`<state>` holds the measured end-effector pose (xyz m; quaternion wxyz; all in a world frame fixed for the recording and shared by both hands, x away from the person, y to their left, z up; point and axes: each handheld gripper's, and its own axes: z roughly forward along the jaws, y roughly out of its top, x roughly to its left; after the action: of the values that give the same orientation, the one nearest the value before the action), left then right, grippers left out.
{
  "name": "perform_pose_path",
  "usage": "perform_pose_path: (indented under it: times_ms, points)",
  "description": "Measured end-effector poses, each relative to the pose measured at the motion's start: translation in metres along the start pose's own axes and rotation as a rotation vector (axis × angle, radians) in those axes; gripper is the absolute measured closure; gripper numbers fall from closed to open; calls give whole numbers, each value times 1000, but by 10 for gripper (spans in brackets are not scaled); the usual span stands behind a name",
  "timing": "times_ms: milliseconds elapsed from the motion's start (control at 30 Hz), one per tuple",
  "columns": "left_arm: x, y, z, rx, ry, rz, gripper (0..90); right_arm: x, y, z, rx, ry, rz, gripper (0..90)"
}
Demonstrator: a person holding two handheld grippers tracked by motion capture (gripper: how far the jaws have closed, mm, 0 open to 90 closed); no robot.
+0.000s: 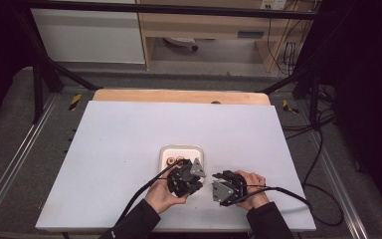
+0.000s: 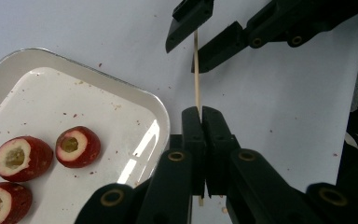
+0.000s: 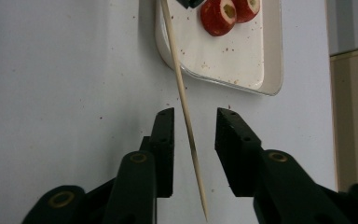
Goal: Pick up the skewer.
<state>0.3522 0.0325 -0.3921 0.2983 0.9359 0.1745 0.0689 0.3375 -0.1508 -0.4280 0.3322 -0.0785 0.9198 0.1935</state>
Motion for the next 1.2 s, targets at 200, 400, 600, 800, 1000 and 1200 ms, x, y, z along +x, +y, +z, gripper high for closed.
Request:
perform_pose_path:
  times_ms: [200, 400, 600, 800, 1000, 1200]
  points:
    - [0, 0, -1, 1, -11, 3, 887, 3, 0, 0, 13, 10, -58, 797]
    - [0, 0, -1, 8, -13, 6, 887, 5, -1, -1, 15, 12, -91, 866]
    - [1, 0, 0, 16, -16, 4, 887, 6, -1, -1, 17, 5, -130, 887]
    - [4, 1, -2, 56, -15, -9, 809, 6, 2, -3, 47, -15, -177, 889]
    - [9, 10, 3, 141, -17, -29, 761, 4, 6, -2, 85, -40, -247, 889]
    - [11, 21, 14, 219, -32, -25, 815, 4, 12, -2, 82, -59, -306, 889]
